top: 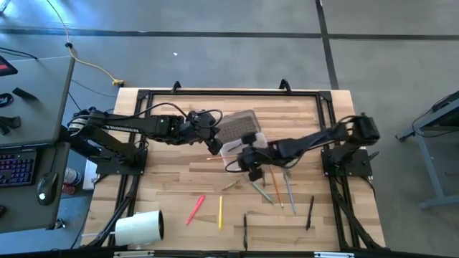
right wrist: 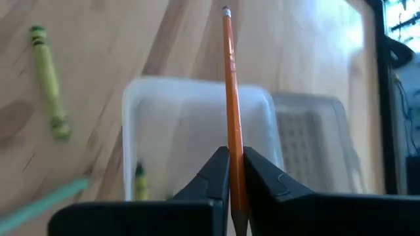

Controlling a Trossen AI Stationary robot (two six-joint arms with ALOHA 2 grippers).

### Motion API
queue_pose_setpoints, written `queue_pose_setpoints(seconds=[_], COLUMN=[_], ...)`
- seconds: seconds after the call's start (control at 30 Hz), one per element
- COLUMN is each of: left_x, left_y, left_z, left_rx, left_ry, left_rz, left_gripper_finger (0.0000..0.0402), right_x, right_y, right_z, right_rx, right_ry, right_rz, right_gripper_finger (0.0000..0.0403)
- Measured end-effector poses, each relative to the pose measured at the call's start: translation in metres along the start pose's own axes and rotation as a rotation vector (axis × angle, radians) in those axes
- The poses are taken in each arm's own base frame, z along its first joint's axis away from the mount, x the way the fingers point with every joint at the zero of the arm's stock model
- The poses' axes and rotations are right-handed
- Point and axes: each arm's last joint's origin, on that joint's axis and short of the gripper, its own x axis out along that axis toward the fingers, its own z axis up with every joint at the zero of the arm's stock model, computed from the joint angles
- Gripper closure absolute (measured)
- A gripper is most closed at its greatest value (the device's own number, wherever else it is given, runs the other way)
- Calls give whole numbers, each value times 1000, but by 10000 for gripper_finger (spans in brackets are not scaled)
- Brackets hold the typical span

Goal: Pick & place school supplies into a supply box
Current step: Put the orange pencil into the black supply box, then adjust the black supply box on the table

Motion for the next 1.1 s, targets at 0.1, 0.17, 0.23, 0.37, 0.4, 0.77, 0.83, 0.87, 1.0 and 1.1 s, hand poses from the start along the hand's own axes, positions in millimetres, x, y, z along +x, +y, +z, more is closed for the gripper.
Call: queue_pose_setpoints(seconds=[0.1, 0.17, 0.23, 0.37, 0.4, 0.77, 0.83, 0.87, 1.0, 1.1], left_x=[0, 0, 0, 0, 0, 0, 0, 0, 0, 0], left_y=[0, 0, 0, 0, 0, 0, 0, 0, 0, 0], left_z=[-1, -1, -1, -2, -2, -2, -2, -2, -2, -2], left_rx=[-3, -4, -6, -12, -12, -12, -12, -12, -12, -12], left_ry=[18, 22, 26, 30, 31, 30, 30, 30, 30, 30], left_rz=[-12, -14, -19, -27, -28, -26, -25, -25, -25, -25], left_gripper_finger=[361, 360, 360, 364, 365, 357, 359, 361, 366, 366], right_x=[-29, -45, -57, -61, -59, -29, -26, -25, -21, -20], right_y=[1, 1, 1, 2, 4, -4, -8, -10, -16, -19], right_z=[-4, -7, -11, -29, -36, -64, -64, -64, -64, -62], right_rx=[21, 62, 108, 166, 166, 166, 194, 205, 232, 241], right_ry=[60, 91, 128, 180, 193, 39, -18, -40, -85, -115], right_rz=[29, 35, 15, -15, 1, 58, 76, 82, 83, 77], right_gripper_finger=[385, 393, 397, 390, 389, 371, 349, 339, 304, 288])
